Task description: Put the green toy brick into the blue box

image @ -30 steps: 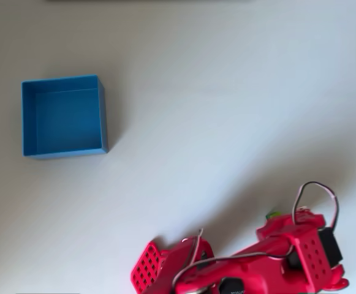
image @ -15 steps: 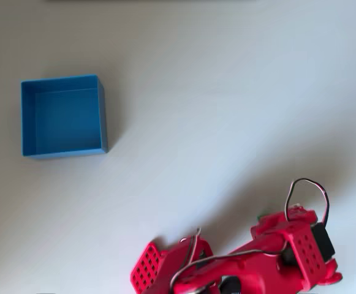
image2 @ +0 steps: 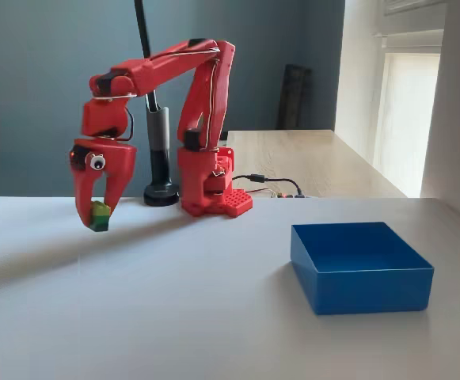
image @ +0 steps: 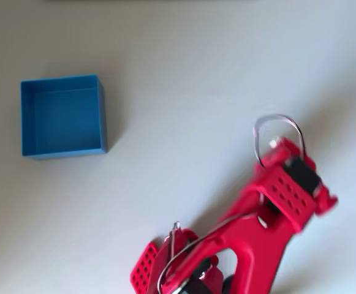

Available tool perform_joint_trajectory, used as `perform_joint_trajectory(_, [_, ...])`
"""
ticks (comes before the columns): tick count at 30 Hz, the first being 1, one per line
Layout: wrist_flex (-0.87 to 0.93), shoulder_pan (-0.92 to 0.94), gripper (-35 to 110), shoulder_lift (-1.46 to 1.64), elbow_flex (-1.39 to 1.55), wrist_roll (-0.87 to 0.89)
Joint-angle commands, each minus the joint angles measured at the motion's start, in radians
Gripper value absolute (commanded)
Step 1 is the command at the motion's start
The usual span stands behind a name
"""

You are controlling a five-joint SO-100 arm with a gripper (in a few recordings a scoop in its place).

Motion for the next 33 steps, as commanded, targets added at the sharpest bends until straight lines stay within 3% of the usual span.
perform_joint_trajectory(1, [-0.006,-0.156,0,0.020,-0.112,-0.063])
perform_joint_trajectory(16, [-0.034,-0.727,0,0.021,-0.179,-0.278])
perform_joint_trajectory(33, [-0.032,-1.227,0,0.028,-0.225,-0.295])
